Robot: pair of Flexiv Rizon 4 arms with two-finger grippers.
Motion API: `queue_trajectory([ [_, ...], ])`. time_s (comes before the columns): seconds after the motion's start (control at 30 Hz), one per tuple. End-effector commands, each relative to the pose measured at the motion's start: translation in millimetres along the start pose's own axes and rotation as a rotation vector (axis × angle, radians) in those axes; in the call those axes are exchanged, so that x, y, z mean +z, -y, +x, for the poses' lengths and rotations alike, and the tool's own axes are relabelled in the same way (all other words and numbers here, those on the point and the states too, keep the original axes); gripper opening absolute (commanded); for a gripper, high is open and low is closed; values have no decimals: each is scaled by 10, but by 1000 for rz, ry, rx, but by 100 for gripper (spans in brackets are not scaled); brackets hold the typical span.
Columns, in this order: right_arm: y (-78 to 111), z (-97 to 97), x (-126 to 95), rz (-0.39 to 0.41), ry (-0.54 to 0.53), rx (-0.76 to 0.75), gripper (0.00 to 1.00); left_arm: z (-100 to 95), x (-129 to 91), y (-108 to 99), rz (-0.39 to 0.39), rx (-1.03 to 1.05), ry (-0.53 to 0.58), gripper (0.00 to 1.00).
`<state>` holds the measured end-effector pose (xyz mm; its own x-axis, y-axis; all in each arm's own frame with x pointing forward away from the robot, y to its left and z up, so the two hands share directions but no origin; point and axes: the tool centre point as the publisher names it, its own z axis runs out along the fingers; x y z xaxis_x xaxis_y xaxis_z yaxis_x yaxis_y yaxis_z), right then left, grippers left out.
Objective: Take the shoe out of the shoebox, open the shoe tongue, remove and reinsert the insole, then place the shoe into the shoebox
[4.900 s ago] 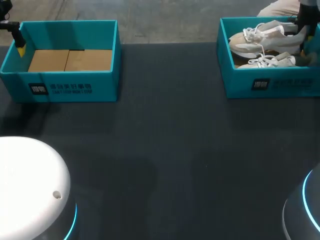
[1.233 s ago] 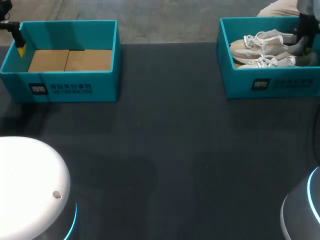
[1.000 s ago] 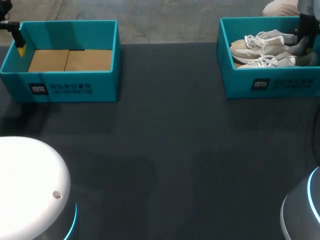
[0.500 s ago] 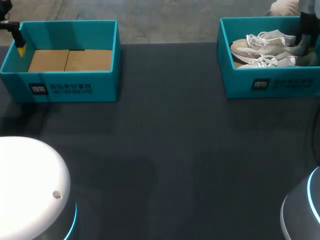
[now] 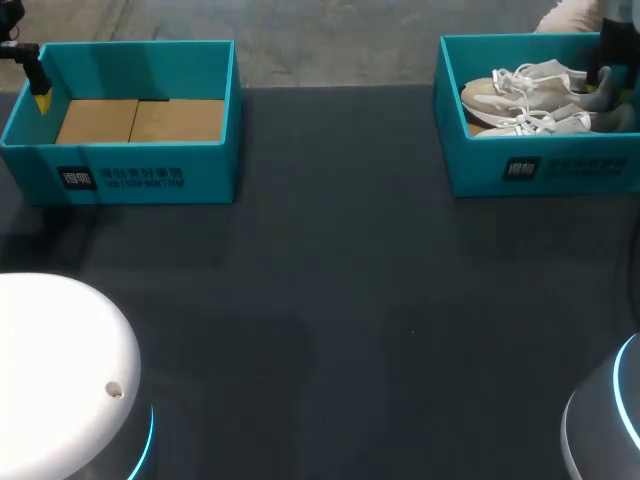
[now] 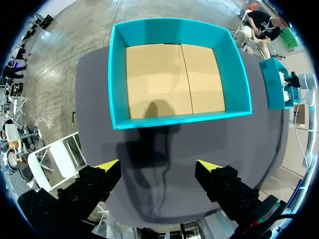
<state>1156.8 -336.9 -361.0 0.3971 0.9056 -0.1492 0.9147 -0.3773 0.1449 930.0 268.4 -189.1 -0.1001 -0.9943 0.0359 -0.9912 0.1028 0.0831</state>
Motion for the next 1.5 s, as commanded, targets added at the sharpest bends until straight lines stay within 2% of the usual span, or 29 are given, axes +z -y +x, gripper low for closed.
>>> queue_trajectory([
  [0.03, 65, -44, -137, -19, -7, 0, 100, 2, -5, -6, -1, -1, 3, 100],
  [0.5, 113, 33, -551, -71, -53, -26, 100, 2, -5, -6, -1, -1, 3, 100],
  [0.77, 198, 111, -977, -77, -63, -30, 100, 2, -5, -6, -1, -1, 3, 100],
  [0.93, 374, 185, -1246, -69, -66, -54, 100, 2, -5, -6, -1, -1, 3, 100],
  [1.13, 683, 186, -1510, -11, -96, -52, 100, 2, -5, -6, -1, -1, 3, 100],
  [1.5, 1296, 202, -1763, 23, -152, -4, 100, 2, -5, -6, -1, -1, 3, 100],
])
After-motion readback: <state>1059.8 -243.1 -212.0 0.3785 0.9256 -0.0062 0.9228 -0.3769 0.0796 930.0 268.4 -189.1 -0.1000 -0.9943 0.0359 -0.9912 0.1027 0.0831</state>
